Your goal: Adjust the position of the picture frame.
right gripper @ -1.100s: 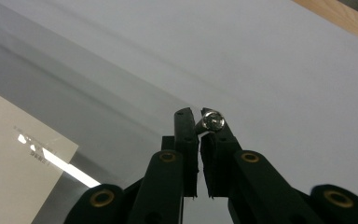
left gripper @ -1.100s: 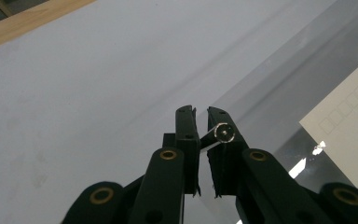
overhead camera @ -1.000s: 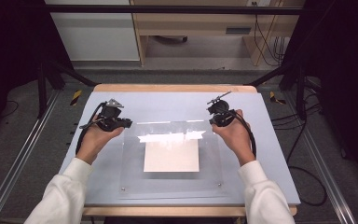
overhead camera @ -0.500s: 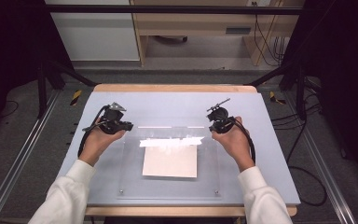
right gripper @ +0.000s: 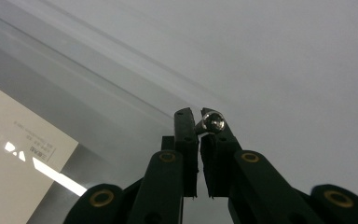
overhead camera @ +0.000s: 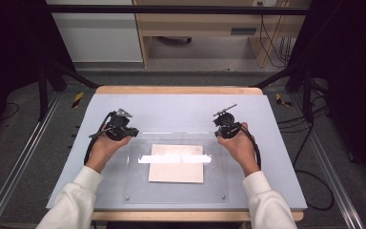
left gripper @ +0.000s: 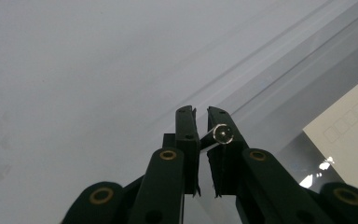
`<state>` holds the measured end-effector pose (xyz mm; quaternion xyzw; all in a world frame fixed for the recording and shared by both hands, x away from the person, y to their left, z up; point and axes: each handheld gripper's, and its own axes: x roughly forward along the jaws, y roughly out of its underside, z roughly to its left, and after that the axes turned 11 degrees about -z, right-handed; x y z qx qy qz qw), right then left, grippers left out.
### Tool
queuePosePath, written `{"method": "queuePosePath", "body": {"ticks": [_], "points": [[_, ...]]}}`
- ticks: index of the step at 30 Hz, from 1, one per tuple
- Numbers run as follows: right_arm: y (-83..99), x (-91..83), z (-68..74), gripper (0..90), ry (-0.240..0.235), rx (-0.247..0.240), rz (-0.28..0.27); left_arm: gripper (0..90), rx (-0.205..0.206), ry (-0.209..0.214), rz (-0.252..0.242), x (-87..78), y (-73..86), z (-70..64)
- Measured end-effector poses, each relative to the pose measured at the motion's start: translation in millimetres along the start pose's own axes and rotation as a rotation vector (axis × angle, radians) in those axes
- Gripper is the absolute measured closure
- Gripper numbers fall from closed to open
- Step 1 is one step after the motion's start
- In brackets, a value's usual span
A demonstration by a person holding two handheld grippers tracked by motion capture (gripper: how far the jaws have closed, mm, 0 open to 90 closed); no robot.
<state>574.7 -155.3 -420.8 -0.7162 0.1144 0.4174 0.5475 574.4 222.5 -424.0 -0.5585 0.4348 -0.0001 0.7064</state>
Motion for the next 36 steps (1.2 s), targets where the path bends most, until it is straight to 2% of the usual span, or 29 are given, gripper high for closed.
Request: {"method": "queuePosePath", "body": {"ticks": [6, 10, 15, 27, 36], "points": [[6.4, 5.3, -3.8, 85.7, -0.001, 0.011, -0.029, 83.0, -0.015, -0.012, -0.003, 6.3, 4.8, -2.7], [7.6, 9.4, -4.2, 85.6, 0.001, 0.021, -0.012, 83.3, -0.022, -0.022, 0.021, 11.1, 5.4, -4.0], [10.3, 13.2, -6.0, 85.6, 0.007, 0.029, -0.006, 83.4, -0.026, -0.018, 0.026, 16.8, 6.1, -5.1], [22.9, 16.4, -12.8, 85.6, 0.015, 0.053, -0.008, 83.9, -0.032, -0.017, 0.018, 29.0, 9.1, -10.1], [23.9, 17.6, -14.5, 85.5, 0.010, 0.059, -0.017, 83.9, -0.037, -0.021, 0.014, 30.6, 9.0, -9.9]]}}
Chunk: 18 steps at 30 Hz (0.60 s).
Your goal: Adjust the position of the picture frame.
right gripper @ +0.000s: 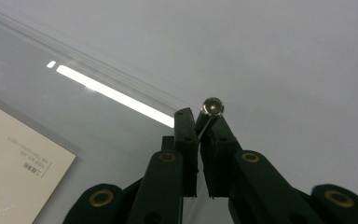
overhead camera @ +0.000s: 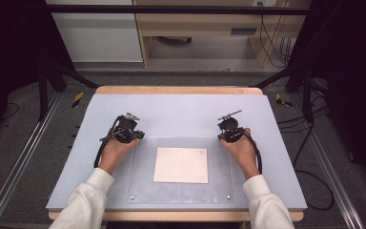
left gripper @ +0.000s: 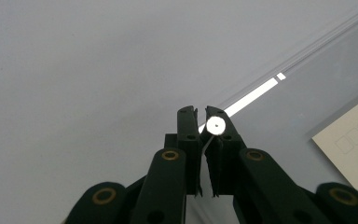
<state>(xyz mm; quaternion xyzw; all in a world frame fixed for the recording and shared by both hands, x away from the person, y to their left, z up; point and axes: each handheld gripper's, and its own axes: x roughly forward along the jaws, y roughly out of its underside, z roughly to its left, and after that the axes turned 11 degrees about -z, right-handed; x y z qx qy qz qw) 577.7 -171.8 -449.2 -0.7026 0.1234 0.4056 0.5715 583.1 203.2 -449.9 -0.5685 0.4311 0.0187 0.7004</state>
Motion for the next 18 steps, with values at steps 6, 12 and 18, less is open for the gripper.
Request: {"method": "queuePosePath", "body": {"ticks": [6, 12, 18], "points": [[-0.1, -1.2, -3.0, 85.6, 0.003, 0.001, -0.010, 83.9, -0.004, -0.004, -0.007, 2.5, -2.2, -0.9], [0.9, -1.8, -4.3, 80.6, -0.008, 0.027, -0.047, 82.5, -0.007, -0.008, -0.033, 0.6, -0.7, -2.1], [-1.5, -27.6, -2.5, 64.4, 0.013, -0.028, -0.161, 57.6, 0.070, -0.093, -0.149, -26.2, -6.9, -11.8]]}}
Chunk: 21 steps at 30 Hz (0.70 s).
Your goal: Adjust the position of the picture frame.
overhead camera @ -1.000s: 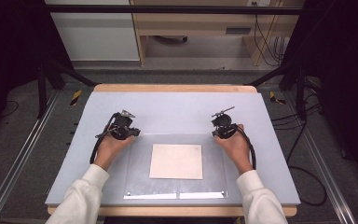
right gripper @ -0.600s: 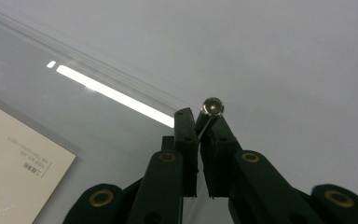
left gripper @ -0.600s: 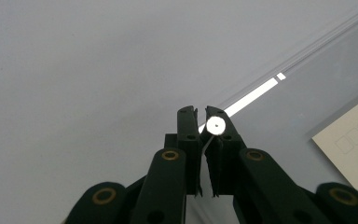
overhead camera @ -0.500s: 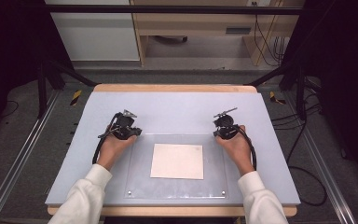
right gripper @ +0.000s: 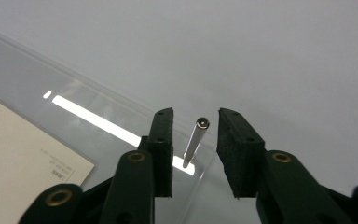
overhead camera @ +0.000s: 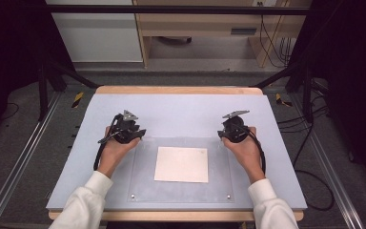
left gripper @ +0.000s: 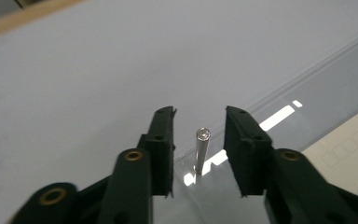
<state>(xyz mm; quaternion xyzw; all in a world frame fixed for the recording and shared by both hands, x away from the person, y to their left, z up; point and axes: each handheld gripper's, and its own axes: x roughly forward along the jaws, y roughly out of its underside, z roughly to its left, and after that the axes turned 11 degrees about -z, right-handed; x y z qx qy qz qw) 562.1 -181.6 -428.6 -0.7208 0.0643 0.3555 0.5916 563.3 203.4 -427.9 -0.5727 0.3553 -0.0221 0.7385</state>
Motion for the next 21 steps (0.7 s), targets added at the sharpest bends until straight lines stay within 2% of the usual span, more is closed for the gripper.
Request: {"method": "queuePosePath", "body": {"ticks": [1, 3, 6, 7, 10, 12, 15, 16, 17, 21], "points": [[0.3, -5.1, -0.1, 62.5, 0.008, -0.017, -0.036, 51.3, 0.005, -0.009, -0.011, -3.2, -0.8, -0.7], [1.5, -10.2, -0.8, 58.3, 0.009, -0.025, -0.067, 45.9, 0.015, -0.022, -0.037, -10.9, -2.0, -1.7], [4.7, -15.3, -1.7, 56.3, 0.012, -0.029, -0.116, 35.4, -0.016, -0.025, -0.054, -14.8, 0.3, -1.6], [5.3, -16.3, -1.2, 54.2, 0.019, -0.022, -0.123, 29.2, -0.031, -0.039, -0.058, -15.0, 2.0, -2.3], [8.4, -18.3, -0.3, 46.9, 0.036, -0.014, -0.156, 17.6, -0.066, -0.020, -0.065, -16.0, 6.2, -2.6], [10.2, -19.0, 1.0, 44.1, 0.043, -0.020, -0.171, 12.5, -0.057, -0.007, -0.070, -16.7, 8.6, -4.3], [12.9, -20.8, 1.7, 43.3, 0.037, -0.006, -0.217, 11.5, -0.046, -0.005, -0.095, -18.1, 11.6, -8.0], [14.0, -20.9, 2.8, 48.5, 0.029, -0.015, -0.230, 13.1, -0.042, -0.013, -0.089, -17.8, 12.5, -9.0], [15.5, -20.4, 3.7, 50.0, 0.035, -0.038, -0.238, 15.1, -0.042, -0.015, -0.092, -17.5, 13.3, -9.6], [20.4, -16.9, 8.1, 52.6, 0.054, -0.080, -0.238, 20.9, -0.045, -0.038, -0.116, -18.0, 18.5, -13.0]]}}
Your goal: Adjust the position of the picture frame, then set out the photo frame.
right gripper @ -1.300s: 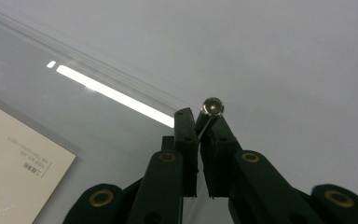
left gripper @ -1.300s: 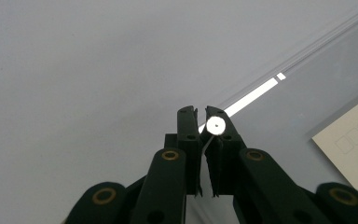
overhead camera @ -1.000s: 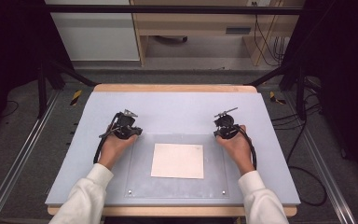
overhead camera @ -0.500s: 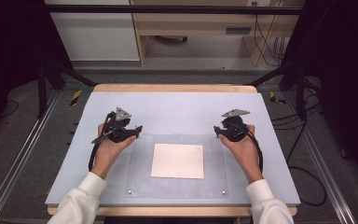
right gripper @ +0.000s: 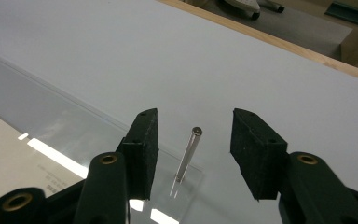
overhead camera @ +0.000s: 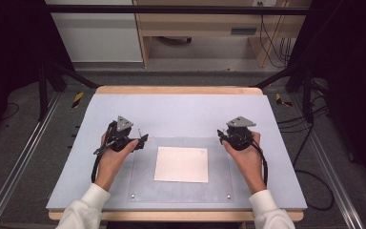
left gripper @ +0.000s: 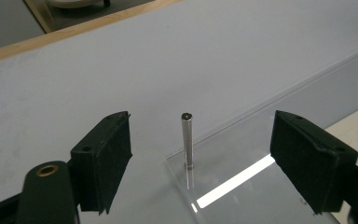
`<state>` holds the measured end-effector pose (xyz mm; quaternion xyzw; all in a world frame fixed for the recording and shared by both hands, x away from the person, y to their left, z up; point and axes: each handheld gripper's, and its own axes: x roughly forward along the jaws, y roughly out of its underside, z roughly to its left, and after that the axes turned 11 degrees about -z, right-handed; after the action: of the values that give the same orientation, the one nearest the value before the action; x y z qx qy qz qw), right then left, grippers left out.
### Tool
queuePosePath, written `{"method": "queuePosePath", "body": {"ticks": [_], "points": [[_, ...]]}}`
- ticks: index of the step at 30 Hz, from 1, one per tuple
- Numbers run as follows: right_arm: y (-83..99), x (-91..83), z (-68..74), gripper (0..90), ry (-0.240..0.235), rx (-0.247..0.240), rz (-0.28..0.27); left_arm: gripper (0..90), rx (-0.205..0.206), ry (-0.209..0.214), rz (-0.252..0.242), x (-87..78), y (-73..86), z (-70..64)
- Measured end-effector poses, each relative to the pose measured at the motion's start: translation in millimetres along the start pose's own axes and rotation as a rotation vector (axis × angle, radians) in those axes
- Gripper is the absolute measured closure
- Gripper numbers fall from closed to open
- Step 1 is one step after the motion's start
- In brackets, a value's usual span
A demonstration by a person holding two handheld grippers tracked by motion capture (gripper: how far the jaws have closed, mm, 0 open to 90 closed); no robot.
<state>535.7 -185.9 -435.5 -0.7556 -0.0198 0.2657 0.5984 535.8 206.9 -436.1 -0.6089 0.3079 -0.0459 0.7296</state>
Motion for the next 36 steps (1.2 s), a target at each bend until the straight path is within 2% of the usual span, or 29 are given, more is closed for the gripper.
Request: {"method": "queuePosePath", "body": {"ticks": [2, 5, 9, 13, 17, 24, 28, 33, 36], "points": [[1.7, 1.2, 0.5, 53.1, 0.005, -0.011, -0.004, 27.3, -0.010, -0.030, -0.030, -2.0, 2.6, -1.6], [2.4, 2.1, 1.4, 55.3, 0.002, -0.009, -0.012, 34.3, 0.009, -0.041, -0.029, -2.1, 3.9, -4.0], [4.8, 6.1, 5.0, 59.9, -0.010, -0.006, 0.011, 43.0, 0.013, -0.042, -0.016, -0.1, 6.1, -6.4], [8.3, 9.3, 5.9, 66.0, 0.006, 0.015, 0.026, 49.3, -0.001, -0.038, -0.019, 3.2, 8.9, -6.8], [7.2, 10.9, 5.8, 72.4, 0.005, 0.023, 0.014, 57.4, 0.005, -0.039, -0.015, 6.5, 9.4, -8.8], [6.0, 10.8, 3.9, 81.0, 0.017, 0.033, 0.009, 67.9, 0.006, -0.067, -0.023, 9.7, 9.0, -8.8], [4.6, 9.7, 2.8, 81.5, 0.012, 0.035, 0.004, 71.5, -0.009, -0.072, -0.040, 10.9, 6.6, -8.1], [1.3, 9.8, 2.7, 82.1, 0.016, 0.054, 0.012, 76.1, -0.011, -0.079, -0.019, 13.4, 2.7, -7.7], [-0.7, 10.5, 2.1, 83.4, 0.018, 0.049, 0.023, 80.4, -0.027, -0.079, 0.003, 14.1, 0.8, -4.8]]}}
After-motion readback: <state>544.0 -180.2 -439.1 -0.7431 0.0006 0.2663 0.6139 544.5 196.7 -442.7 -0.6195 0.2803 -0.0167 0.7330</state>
